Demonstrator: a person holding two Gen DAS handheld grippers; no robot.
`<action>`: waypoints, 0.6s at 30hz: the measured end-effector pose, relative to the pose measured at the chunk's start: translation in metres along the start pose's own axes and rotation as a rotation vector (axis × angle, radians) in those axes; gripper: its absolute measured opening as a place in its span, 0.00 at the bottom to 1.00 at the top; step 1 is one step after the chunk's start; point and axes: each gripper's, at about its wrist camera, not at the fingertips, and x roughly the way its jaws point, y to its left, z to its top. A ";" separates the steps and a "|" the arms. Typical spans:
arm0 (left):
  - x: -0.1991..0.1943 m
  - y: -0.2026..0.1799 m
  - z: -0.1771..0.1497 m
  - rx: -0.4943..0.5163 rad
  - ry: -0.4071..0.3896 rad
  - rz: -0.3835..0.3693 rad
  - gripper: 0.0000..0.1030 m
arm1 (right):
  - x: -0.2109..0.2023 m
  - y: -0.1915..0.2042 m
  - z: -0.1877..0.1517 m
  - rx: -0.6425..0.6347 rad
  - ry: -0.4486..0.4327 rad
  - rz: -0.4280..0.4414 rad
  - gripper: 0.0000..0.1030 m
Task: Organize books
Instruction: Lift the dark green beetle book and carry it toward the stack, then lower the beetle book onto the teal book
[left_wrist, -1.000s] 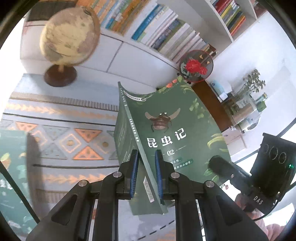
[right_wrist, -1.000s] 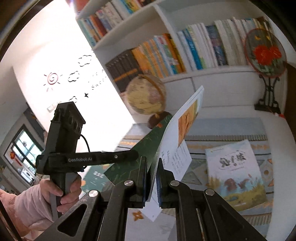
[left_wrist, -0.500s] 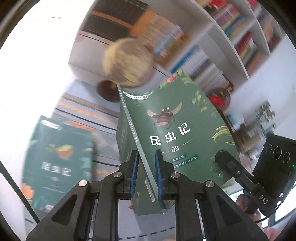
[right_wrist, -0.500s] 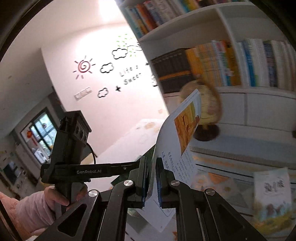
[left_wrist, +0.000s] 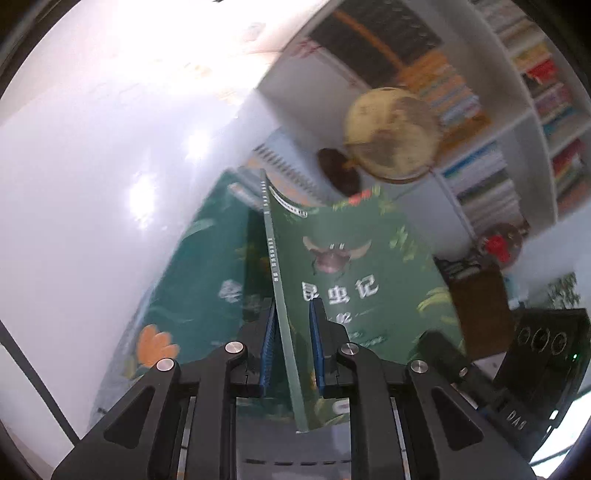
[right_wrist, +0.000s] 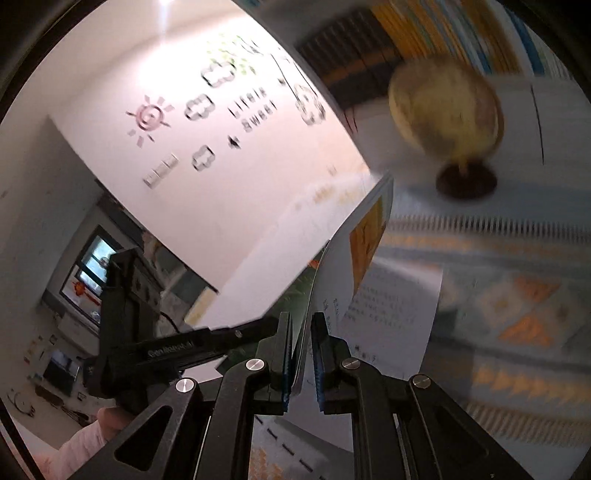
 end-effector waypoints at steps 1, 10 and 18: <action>0.003 0.007 -0.001 -0.010 0.003 0.021 0.13 | 0.010 -0.004 -0.005 0.028 0.025 -0.011 0.10; 0.010 0.046 0.000 -0.090 0.011 0.125 0.15 | 0.068 -0.041 -0.048 0.234 0.225 -0.044 0.10; 0.017 0.047 0.003 -0.063 0.021 0.209 0.22 | 0.080 -0.037 -0.057 0.227 0.270 -0.066 0.10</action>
